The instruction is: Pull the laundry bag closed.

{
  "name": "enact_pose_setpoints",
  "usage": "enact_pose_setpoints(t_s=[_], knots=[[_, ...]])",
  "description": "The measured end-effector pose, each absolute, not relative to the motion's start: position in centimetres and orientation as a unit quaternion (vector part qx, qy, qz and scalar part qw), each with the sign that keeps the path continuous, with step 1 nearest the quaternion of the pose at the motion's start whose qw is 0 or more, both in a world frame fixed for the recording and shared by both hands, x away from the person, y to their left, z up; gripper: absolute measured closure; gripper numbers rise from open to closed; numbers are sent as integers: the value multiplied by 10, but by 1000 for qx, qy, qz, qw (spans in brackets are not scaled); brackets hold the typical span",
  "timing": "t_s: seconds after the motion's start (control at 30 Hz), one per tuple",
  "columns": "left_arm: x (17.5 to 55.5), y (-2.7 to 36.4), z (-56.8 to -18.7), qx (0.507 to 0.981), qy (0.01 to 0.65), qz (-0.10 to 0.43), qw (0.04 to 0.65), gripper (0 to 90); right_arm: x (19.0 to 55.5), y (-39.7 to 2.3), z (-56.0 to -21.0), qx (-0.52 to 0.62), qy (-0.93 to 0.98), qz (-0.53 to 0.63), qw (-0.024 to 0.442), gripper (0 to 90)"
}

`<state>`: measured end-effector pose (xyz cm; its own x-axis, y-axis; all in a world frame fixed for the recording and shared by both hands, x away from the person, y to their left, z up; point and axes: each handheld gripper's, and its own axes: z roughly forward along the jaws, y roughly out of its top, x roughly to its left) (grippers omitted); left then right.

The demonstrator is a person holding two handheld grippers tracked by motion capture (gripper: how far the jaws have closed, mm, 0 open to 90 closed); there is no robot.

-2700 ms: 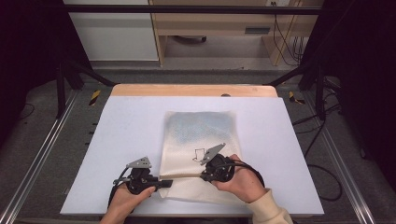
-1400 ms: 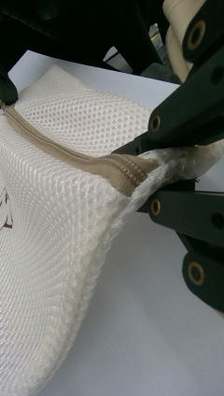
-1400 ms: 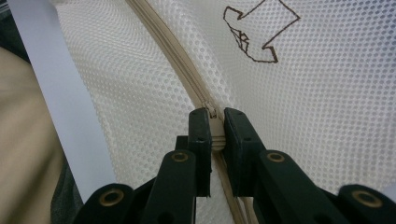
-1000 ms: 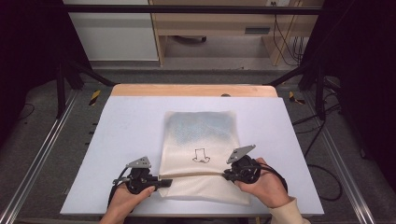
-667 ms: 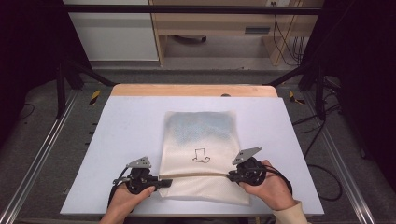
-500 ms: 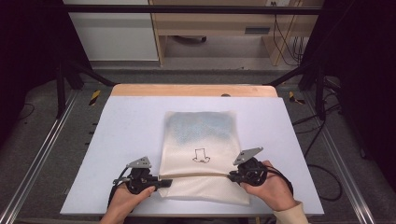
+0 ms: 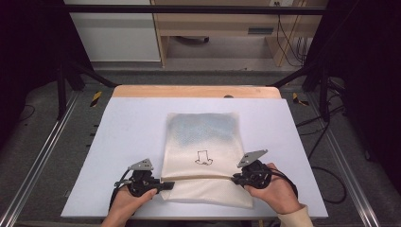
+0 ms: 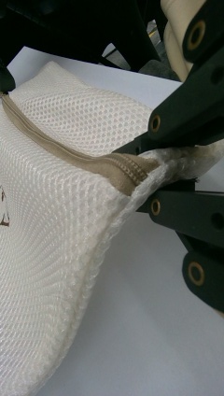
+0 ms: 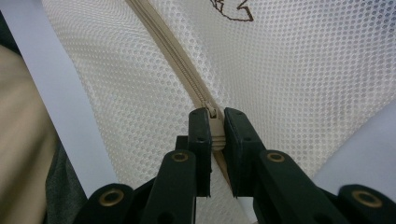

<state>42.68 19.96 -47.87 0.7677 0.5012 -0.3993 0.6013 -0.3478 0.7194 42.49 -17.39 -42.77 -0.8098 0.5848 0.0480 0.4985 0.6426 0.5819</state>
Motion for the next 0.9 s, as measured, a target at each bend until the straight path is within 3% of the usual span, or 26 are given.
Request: enact_pose_setpoints(t_s=[0.9], knots=[[426,199,-478,821,334,-52,461,846,423,-181,-429,307,902,294,73,819]])
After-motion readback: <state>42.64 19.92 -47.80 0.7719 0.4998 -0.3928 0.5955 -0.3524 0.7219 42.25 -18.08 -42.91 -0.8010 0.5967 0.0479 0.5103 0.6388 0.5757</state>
